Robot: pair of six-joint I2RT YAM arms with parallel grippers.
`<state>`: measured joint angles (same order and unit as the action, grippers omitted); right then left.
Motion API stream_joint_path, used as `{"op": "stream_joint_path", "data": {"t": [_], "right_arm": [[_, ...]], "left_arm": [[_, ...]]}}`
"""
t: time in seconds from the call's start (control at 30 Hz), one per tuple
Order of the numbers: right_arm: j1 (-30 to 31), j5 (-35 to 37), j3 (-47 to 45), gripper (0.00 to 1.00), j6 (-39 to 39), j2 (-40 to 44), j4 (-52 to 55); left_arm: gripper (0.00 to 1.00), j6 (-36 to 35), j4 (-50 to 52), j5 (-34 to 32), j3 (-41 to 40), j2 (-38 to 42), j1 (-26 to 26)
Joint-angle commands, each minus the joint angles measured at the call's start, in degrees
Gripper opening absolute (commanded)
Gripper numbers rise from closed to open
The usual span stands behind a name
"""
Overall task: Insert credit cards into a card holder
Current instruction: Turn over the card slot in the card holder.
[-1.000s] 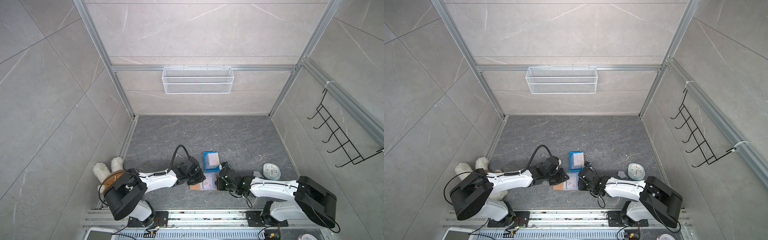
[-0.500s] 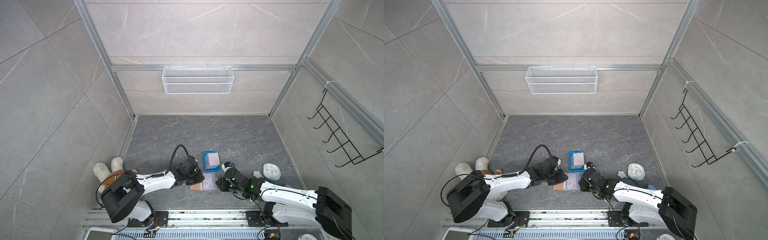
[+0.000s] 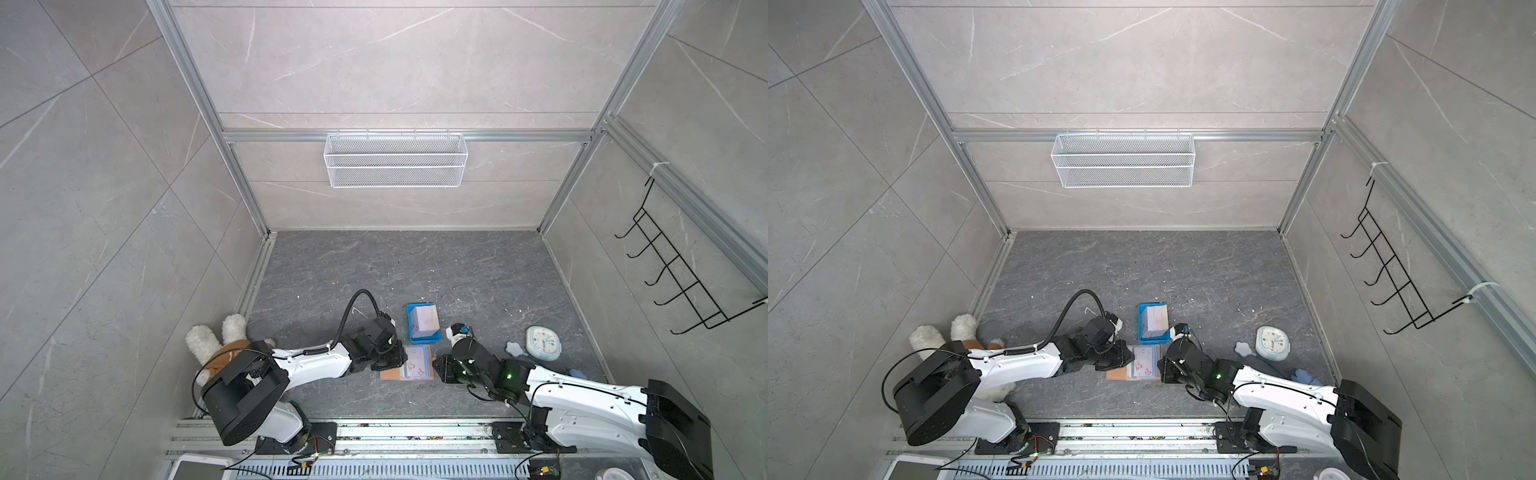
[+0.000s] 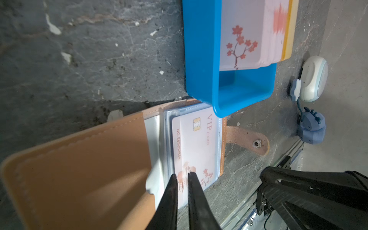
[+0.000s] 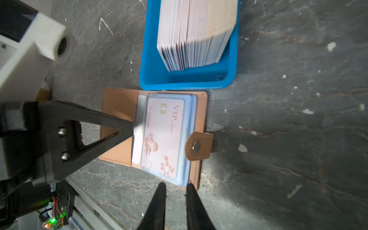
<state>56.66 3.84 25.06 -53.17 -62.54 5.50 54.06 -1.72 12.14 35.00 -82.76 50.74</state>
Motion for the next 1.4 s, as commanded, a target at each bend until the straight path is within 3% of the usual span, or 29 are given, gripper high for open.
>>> {"op": "stream_joint_path", "data": {"t": [0.0,0.57,1.0,1.37], "right_arm": [[0.3,0.9,0.8,0.21,-1.2,-1.6,-2.2],[-3.1,-4.7,0.5,0.20,-1.3,-8.8,-8.8],[-4.4,-7.9,0.5,0.26,-1.1,-12.3,-12.2],[-4.6,-10.1,0.6,0.24,-0.4,-14.2,-14.8]], "left_arm": [[0.15,-2.6,1.3,-0.8,1.8,-0.1,-0.1],[0.11,-2.8,4.4,-0.3,5.9,-6.5,-0.1],[0.07,-2.1,4.8,0.0,6.2,-8.6,-0.1],[0.07,-1.6,4.3,-0.1,5.6,-8.4,-0.1]]}}
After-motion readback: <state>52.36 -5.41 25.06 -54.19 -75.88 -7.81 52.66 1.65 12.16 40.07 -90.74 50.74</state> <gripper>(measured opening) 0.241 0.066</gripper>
